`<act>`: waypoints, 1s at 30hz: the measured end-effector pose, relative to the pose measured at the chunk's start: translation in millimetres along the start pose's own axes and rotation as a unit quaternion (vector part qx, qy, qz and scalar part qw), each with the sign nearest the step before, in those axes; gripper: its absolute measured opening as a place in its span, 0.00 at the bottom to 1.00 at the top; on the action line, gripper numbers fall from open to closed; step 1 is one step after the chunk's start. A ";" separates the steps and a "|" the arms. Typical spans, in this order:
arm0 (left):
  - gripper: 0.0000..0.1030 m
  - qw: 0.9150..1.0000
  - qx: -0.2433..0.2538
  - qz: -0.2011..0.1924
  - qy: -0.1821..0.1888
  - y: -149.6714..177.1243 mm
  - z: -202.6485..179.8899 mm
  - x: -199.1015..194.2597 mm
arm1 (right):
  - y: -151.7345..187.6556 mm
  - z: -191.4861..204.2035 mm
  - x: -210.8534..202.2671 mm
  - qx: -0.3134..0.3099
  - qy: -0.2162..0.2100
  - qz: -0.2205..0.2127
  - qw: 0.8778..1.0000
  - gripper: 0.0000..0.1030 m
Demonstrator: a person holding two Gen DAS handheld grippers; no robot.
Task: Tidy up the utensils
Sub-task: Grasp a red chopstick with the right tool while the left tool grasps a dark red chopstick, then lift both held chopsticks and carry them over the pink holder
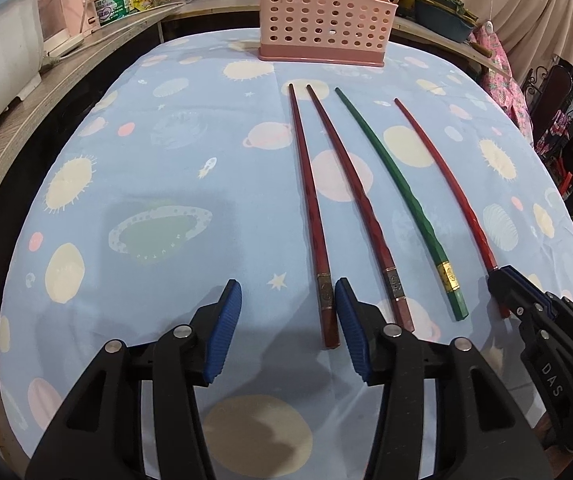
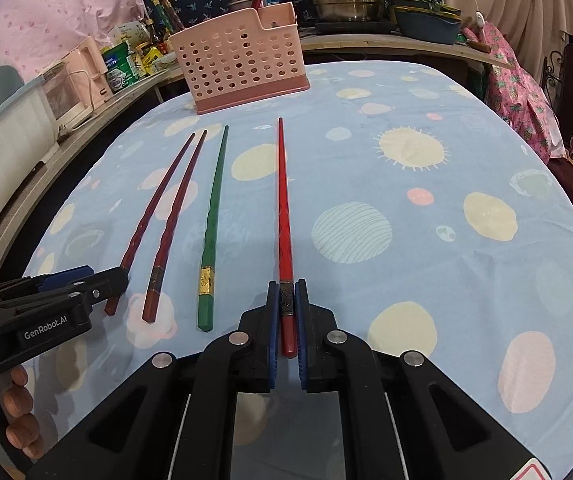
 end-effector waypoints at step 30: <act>0.07 1.000 -0.027 0.000 0.010 -18.5 16.5 -15.2 | -18.9 -10.3 -21.2 0.017 -0.003 -0.029 0.999 0.07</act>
Point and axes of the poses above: each gripper's, at about its wrist camera, not at the fingertips, and x roughly the way its jaws point, z to its left, y to its underside, the point moved 9 cm from there along x, roughly the way its jaws point, and after that the axes turned 9 degrees about -z, right-handed, at the moved point
